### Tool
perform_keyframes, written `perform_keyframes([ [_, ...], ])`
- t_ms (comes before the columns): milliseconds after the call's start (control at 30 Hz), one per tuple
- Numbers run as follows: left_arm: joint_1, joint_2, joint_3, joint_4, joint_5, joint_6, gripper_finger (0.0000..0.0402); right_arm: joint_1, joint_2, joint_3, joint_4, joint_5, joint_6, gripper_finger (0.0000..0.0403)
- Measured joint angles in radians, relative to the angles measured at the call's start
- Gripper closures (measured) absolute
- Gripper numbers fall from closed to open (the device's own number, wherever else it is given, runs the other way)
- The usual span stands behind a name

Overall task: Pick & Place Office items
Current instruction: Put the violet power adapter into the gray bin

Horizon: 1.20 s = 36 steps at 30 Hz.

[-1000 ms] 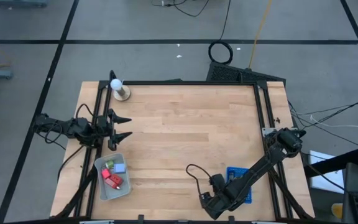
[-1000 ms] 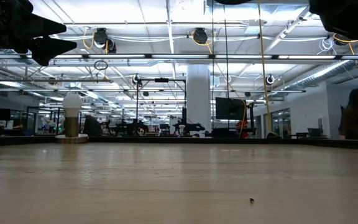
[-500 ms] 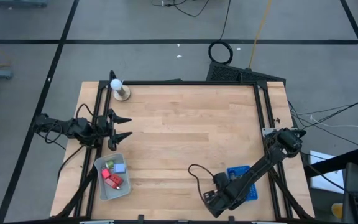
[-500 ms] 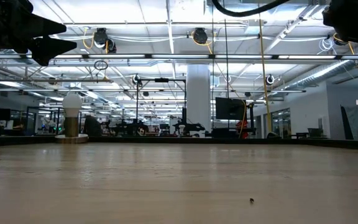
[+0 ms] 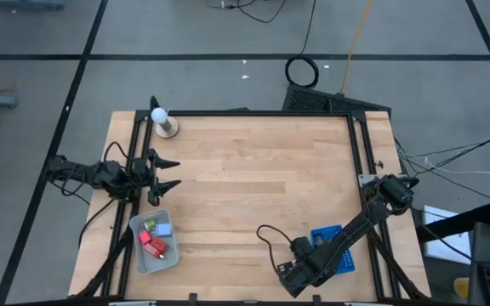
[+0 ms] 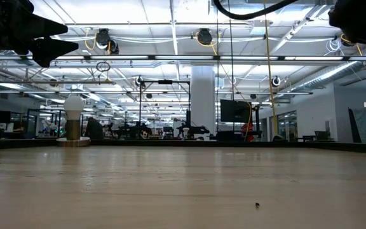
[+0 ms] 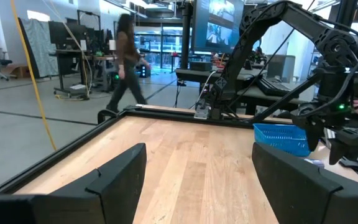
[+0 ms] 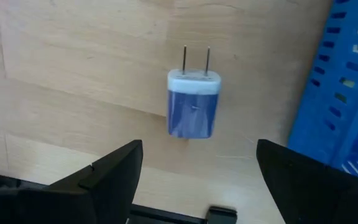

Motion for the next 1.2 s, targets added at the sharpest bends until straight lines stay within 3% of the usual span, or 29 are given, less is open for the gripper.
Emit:
perform_keyframes([
  [1200, 0.0, 0.0, 0.0, 0.0, 0.0, 0.0, 0.0108, -0.056, 0.0, -0.034, 0.0, 0.0, -0.059, 0.0097],
])
